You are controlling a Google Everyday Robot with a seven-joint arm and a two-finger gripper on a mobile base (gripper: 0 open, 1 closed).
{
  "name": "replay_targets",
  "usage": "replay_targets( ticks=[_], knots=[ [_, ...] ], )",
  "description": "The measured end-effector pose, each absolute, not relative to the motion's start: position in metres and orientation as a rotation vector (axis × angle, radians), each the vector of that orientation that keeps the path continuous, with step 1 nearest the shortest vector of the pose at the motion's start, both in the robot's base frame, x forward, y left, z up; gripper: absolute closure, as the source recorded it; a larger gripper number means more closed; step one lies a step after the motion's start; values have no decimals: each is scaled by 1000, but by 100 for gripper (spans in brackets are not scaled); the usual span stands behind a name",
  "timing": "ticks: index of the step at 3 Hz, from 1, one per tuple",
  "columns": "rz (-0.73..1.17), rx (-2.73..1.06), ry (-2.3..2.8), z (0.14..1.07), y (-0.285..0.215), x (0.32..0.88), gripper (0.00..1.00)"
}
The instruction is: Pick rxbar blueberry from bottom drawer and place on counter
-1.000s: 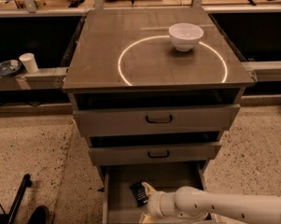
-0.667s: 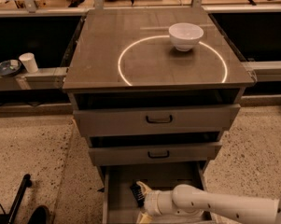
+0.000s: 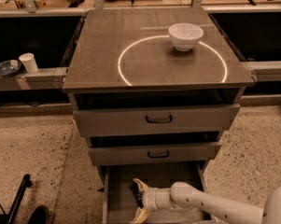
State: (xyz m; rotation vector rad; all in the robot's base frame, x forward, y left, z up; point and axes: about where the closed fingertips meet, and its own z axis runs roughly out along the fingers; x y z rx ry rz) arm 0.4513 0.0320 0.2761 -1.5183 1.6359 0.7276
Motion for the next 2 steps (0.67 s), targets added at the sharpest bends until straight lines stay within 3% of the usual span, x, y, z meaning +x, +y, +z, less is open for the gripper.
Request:
replay_targets(
  ticks=[2],
  knots=[
    [726, -1443, 1626, 235, 39, 479, 0]
  ],
)
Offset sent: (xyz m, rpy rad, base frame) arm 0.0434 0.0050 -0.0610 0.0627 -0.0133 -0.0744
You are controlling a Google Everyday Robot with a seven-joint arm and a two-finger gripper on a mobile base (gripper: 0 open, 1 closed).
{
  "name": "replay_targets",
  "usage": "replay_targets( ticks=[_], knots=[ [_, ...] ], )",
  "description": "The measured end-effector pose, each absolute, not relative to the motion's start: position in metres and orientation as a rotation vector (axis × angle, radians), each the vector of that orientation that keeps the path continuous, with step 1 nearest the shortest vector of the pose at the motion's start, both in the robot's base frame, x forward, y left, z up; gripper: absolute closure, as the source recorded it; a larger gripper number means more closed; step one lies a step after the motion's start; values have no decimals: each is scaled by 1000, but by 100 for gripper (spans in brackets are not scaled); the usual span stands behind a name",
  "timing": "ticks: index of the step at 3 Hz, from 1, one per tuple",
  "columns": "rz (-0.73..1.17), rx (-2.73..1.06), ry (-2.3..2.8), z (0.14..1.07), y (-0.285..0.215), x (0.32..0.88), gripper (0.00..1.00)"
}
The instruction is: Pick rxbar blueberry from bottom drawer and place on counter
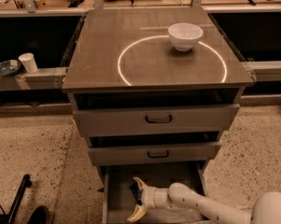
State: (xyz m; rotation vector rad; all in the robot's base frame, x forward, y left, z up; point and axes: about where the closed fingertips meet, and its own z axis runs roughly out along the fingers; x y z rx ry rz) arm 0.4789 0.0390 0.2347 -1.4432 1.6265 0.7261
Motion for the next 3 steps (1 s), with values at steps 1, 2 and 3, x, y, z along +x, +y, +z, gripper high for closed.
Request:
replay_targets(
  ticks=[1, 2, 3],
  knots=[
    [717, -1387, 1696, 210, 33, 495, 0],
    [721, -1296, 1783, 176, 20, 511, 0],
    [719, -1252, 1824, 162, 12, 520, 0]
  ],
)
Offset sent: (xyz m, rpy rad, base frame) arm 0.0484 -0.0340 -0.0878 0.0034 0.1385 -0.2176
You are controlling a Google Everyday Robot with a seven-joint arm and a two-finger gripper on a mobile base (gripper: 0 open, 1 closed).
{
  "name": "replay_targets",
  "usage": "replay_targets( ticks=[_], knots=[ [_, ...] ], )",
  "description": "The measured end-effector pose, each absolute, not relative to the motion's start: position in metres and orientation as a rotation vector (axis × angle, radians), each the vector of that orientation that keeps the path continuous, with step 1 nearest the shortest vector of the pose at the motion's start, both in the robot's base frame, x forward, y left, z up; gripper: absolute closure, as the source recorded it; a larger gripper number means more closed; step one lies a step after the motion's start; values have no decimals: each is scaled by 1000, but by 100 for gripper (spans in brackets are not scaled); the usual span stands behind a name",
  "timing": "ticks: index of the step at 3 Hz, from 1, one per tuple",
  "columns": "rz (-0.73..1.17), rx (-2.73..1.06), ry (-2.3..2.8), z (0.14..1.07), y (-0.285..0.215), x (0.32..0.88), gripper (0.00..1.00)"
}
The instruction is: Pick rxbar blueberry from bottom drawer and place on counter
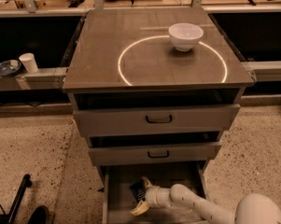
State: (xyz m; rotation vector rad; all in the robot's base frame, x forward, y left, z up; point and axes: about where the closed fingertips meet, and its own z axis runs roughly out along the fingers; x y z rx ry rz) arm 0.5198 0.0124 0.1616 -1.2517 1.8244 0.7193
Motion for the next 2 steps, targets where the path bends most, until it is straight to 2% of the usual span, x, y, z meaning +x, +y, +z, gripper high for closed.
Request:
replay_targets(
  ticks=[2],
  knots=[
    [689, -1168, 1933, 128, 2, 531, 0]
  ],
)
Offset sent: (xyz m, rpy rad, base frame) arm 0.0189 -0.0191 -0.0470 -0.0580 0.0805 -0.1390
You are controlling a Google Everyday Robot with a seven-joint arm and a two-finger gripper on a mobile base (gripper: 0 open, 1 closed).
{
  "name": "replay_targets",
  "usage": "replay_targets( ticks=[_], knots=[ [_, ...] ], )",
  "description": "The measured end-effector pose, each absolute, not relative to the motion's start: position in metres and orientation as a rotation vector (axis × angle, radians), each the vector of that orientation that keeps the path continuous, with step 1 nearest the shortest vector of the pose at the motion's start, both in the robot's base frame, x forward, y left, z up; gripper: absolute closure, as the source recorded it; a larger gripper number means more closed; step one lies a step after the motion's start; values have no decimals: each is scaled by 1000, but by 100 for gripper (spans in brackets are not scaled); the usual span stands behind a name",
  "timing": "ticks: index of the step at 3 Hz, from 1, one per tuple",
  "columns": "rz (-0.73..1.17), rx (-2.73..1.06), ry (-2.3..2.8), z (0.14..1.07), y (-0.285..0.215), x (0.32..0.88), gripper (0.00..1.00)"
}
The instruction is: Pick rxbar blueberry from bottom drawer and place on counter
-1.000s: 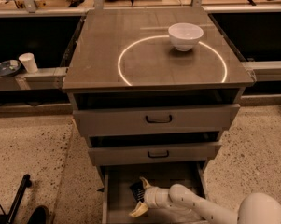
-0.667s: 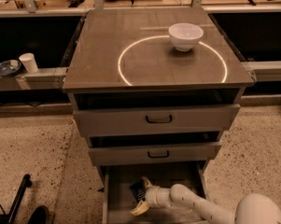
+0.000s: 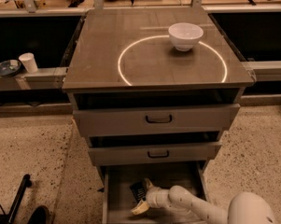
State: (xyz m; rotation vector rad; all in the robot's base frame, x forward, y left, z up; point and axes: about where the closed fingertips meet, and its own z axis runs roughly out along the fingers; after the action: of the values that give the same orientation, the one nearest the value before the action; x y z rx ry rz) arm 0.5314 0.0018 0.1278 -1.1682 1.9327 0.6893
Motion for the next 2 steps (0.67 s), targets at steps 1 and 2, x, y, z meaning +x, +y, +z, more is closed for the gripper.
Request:
replay_targets(
  ticks=[1, 2],
  knots=[
    [683, -1136, 1973, 115, 1, 536, 0],
    [687, -1123, 1988, 104, 6, 537, 15]
  ],
)
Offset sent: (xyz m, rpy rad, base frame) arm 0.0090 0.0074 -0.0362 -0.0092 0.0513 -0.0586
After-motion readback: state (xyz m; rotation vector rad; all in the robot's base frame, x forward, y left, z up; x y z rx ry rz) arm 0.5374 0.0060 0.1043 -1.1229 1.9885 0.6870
